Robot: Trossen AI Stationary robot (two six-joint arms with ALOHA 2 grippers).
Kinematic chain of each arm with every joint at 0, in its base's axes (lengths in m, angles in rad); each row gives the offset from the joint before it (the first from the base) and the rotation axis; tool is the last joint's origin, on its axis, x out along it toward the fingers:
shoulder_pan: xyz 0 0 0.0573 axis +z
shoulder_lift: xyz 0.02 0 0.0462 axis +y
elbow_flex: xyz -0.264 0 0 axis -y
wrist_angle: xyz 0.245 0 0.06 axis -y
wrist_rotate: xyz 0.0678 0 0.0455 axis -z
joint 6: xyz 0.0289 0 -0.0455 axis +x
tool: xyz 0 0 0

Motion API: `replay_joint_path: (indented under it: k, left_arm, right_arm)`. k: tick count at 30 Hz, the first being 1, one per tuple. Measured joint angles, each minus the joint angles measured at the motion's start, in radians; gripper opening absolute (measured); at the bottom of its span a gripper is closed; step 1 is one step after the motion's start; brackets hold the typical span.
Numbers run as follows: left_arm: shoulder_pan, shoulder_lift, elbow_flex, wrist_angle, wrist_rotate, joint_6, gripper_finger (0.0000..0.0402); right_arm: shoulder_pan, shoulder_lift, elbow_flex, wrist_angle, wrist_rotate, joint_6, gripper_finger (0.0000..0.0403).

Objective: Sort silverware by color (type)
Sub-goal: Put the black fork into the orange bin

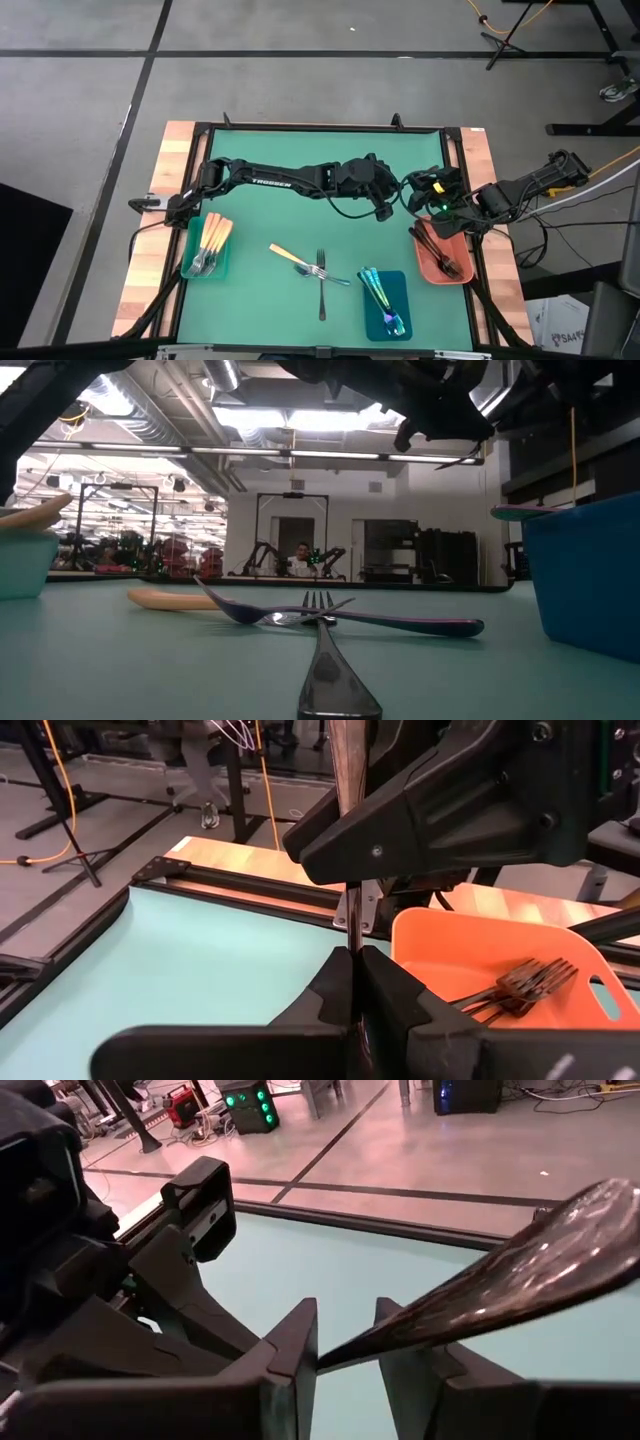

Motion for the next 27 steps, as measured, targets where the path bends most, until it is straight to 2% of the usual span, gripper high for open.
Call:
replay_joint_path:
  k: [9,17,27]
  left_arm:
    - [0.0,0.0,0.0,-0.001,-0.001,0.004,0.0004]
    - [-0.001,0.0,0.0,-0.009,-0.012,0.004,0.0005]
    - [0.0,-0.001,0.002,-0.008,-0.015,-0.006,0.0055]
  right_arm:
    - [0.001,0.0,0.003,0.033,-0.002,-0.025,0.0008]
    - [0.001,0.002,0.001,0.13,-0.005,-0.231,0.0002]
    - [0.0,0.002,-0.002,0.132,-0.01,-0.265,0.0]
